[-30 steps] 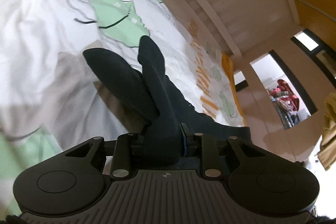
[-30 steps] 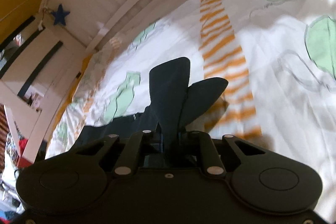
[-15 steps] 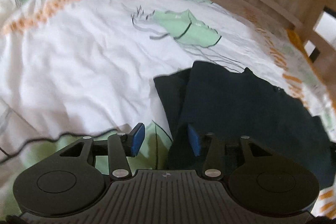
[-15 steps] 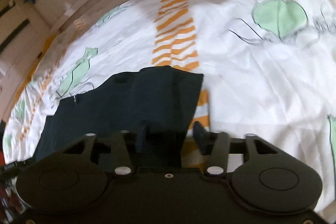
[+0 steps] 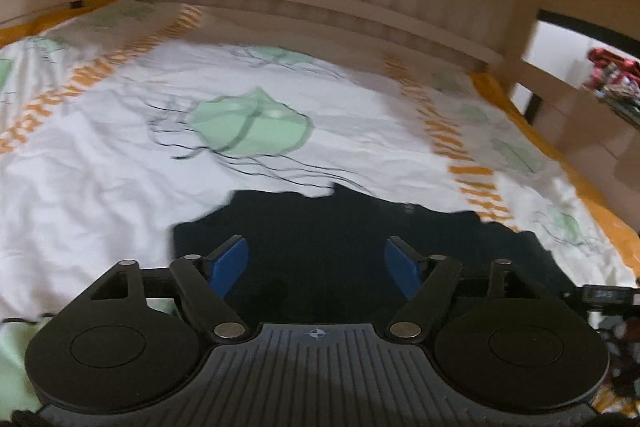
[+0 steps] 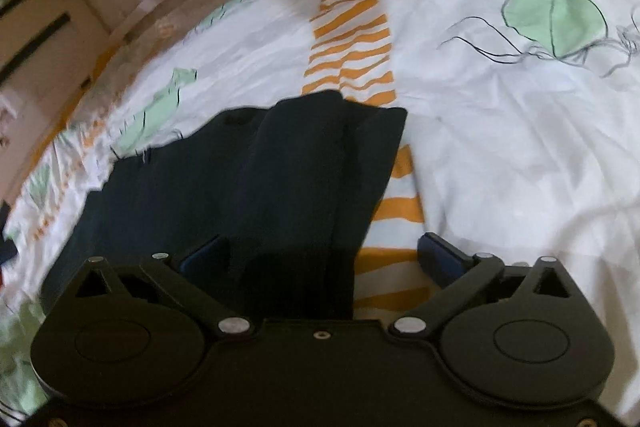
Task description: Fold large clothes
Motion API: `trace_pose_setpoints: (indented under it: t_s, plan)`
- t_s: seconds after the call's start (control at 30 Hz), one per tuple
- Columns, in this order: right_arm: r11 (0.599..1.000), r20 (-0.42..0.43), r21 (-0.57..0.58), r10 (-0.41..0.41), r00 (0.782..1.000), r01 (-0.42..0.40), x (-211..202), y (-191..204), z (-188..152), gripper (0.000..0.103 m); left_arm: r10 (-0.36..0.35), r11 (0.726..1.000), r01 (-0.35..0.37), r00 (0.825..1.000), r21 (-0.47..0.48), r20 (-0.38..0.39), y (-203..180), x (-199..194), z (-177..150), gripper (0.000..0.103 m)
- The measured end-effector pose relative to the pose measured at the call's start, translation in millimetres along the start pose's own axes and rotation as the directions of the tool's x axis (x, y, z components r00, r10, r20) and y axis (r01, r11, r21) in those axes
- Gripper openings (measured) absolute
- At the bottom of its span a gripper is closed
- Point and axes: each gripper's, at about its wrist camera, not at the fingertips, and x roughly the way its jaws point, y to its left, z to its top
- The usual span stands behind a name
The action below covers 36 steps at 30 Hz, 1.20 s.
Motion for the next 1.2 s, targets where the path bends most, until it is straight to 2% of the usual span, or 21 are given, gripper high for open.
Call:
trace_pose_setpoints:
  t_s: [0.27, 0.57, 0.67, 0.73, 0.83, 0.97, 1.2]
  plan:
    - [1.000, 0.014, 0.018, 0.010, 1.000, -0.010, 0.9, -3.8, -2.7, 0.103, -0.058, 0.998, 0.059, 0.997, 0.015, -0.053, -50.4, 44.5, -9.3, 0.075]
    - [1.000, 0.016, 0.009, -0.003, 1.000, 0.003, 1.7, -1.3, -3.5, 0.103, 0.006, 0.999, -0.001, 0.989, 0.036, -0.149, -71.5, 94.3, -27.9, 0.075]
    - [1.000, 0.015, 0.010, -0.004, 1.000, 0.004, 2.4, -0.9, -3.7, 0.103, 0.036, 0.996, -0.024, 0.990, 0.091, -0.134, -77.2, 103.0, -34.4, 0.083]
    - [1.000, 0.015, 0.009, -0.007, 1.000, 0.007, 3.1, -0.6, -3.6, 0.103, 0.037, 0.991, -0.022, 0.992, 0.129, -0.117, -83.1, 106.1, -39.5, 0.096]
    - [1.000, 0.018, 0.001, -0.012, 1.000, 0.012, 4.3, 0.6, -3.9, 0.103, 0.048, 0.983, -0.027, 0.992, 0.180, -0.116, -87.2, 111.4, -45.6, 0.098]
    - [1.000, 0.023, -0.012, -0.019, 1.000, 0.019, 6.3, 2.1, -4.1, 0.103, 0.015, 0.990, 0.004, 0.991, 0.143, -0.133, -77.7, 117.5, -46.0, 0.102]
    - [0.999, 0.032, -0.025, -0.022, 0.999, 0.022, 9.3, 4.0, -3.6, 0.103, 0.028, 0.987, -0.009, 0.993, 0.159, -0.118, -81.3, 115.9, -47.2, 0.101]
